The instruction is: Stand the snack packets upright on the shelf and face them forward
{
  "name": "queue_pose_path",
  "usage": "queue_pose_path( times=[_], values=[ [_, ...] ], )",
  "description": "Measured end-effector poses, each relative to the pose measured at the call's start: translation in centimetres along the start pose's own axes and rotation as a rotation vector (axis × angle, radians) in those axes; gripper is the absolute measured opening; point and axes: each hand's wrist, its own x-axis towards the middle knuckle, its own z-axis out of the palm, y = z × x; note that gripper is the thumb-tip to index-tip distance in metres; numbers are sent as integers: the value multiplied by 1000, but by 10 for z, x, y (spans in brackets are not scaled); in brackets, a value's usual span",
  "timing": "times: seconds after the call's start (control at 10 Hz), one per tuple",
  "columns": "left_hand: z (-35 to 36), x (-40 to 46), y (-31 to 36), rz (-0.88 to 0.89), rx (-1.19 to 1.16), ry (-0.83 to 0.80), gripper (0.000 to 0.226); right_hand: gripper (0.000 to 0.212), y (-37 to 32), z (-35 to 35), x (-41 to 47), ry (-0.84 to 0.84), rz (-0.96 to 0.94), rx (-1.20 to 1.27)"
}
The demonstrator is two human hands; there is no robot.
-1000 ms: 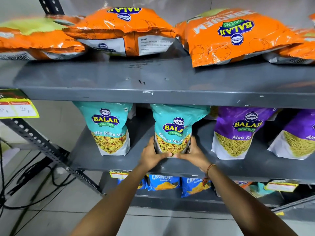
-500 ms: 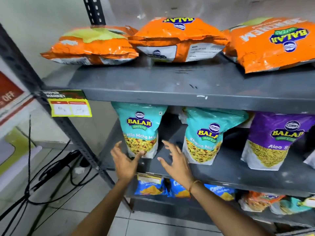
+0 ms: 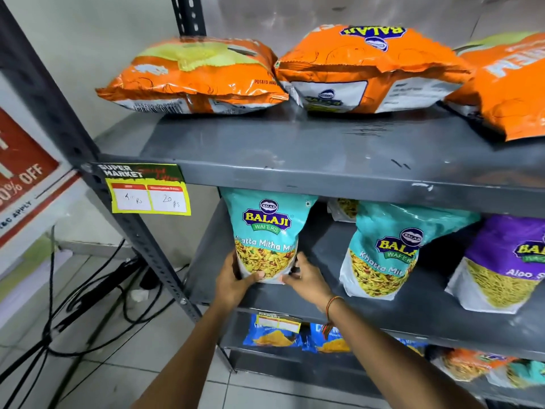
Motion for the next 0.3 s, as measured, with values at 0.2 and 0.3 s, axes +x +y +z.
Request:
queue_pose_path(
  times=[0.2,0.3],
  values=[
    [1,-9,-4,21,-13,22,73,65,4,-4,-14,-24,-20,54],
    [11,-30,-1,80,-39,126,75,91,7,-11,-34,-15,-27,77]
  ],
)
